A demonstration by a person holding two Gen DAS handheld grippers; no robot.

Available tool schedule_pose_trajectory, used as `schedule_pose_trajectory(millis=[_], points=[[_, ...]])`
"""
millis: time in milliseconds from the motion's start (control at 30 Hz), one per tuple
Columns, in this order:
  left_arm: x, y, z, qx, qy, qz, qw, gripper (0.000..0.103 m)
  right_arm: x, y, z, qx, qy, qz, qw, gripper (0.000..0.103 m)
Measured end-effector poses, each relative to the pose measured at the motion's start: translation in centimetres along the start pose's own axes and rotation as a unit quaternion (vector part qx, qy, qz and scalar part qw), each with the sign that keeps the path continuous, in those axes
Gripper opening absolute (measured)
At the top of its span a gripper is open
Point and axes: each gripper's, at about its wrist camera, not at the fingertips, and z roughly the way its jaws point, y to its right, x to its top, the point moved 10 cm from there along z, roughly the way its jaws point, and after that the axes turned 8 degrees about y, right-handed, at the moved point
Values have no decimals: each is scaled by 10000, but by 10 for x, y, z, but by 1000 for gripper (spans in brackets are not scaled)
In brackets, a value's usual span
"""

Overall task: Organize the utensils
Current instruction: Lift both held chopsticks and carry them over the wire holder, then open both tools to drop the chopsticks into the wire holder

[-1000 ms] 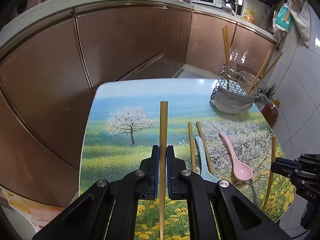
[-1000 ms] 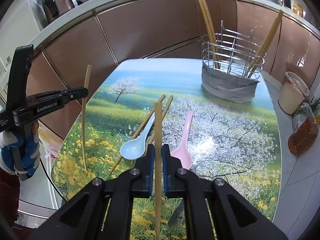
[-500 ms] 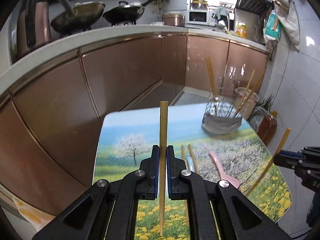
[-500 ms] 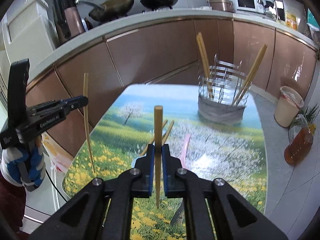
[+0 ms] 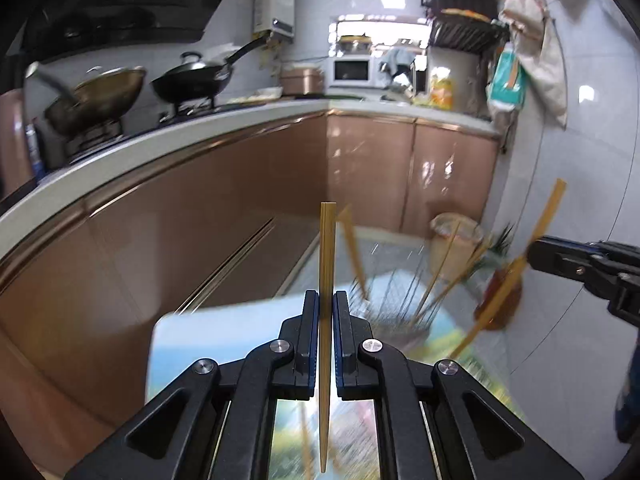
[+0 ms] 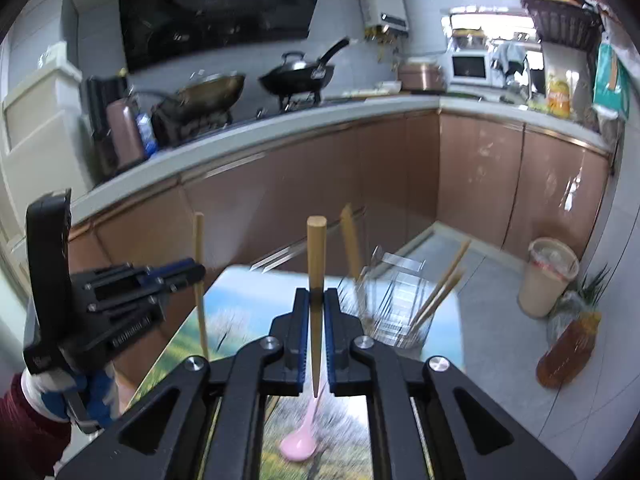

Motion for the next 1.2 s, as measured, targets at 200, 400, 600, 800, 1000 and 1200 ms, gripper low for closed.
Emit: schedule_pose_trajectory(millis=[200, 400, 600, 800, 1000, 1200], points=[[56, 29, 46, -446, 383, -255, 9979, 7, 47, 34, 24, -198, 347, 39, 9992, 6], [84, 46, 88, -643, 699, -433, 9945, 7, 64, 69, 57, -416, 429, 12, 9982, 6], [76, 53, 135, -679, 785, -554, 9931, 7, 34, 91, 96, -521, 140, 48, 9985, 6], [28, 52, 180, -536, 512, -565, 9956, 7, -13, 107, 128, -563, -313, 125, 9978, 6], [-11, 45, 202, -260, 296, -509, 9979, 7, -34, 114, 133, -483, -462, 154, 9976, 7], [-26, 46, 196, -92, 336, -309, 9989, 7, -46, 119, 128, -441, -488, 235, 9976, 8]])
